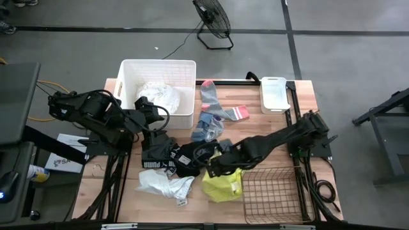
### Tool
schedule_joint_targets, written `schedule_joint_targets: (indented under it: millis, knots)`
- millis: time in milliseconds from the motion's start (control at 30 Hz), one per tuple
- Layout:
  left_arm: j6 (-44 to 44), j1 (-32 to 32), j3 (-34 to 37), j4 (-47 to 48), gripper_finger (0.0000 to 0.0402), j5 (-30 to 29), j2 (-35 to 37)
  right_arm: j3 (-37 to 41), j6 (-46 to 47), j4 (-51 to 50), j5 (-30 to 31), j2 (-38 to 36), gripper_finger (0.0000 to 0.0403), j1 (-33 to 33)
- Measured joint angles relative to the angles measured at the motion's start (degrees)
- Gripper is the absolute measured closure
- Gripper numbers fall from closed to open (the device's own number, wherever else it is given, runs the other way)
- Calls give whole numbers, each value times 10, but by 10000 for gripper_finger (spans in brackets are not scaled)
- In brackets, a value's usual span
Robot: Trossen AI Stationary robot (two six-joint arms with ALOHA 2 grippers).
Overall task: Pick & Place Cloths
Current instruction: Put the yellow shirt into the big white bin
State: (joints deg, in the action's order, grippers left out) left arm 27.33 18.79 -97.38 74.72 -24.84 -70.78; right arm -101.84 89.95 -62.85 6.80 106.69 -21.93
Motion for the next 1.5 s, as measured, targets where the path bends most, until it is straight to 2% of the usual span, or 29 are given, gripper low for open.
schedule_joint_targets:
  millis: [233, 333, 467, 700, 933, 1100, 1200, 1300, 1500]
  knots:
    - [1, 0, 0, -2, 177, 0, 0, 0, -27, -6, 74, -66, 399, -2]
    - [1, 0, 0, -4, 177, 0, 0, -1, -51, -6, 85, -79, 399, -2]
    - [1, 0, 0, -7, 177, 0, 0, 2, -124, -8, 47, -77, 399, 0]
    - [1, 0, 0, -9, 177, -1, 0, 15, -251, -13, -17, -22, 399, 6]
    - [2, 0, 0, -9, 177, -1, 0, 16, -392, -12, -39, 30, 393, 7]
    - [2, 0, 0, -9, 177, 0, 0, 16, -427, -6, -54, 35, 379, 10]
    - [2, 0, 0, -9, 177, 0, 0, 16, -448, 17, -59, 32, 357, 14]
    - [2, 0, 0, -9, 177, 0, 0, 15, -449, 41, -57, 28, 314, 18]
    - [2, 0, 0, -9, 177, 0, 0, 15, -465, 69, -20, 44, 183, 30]
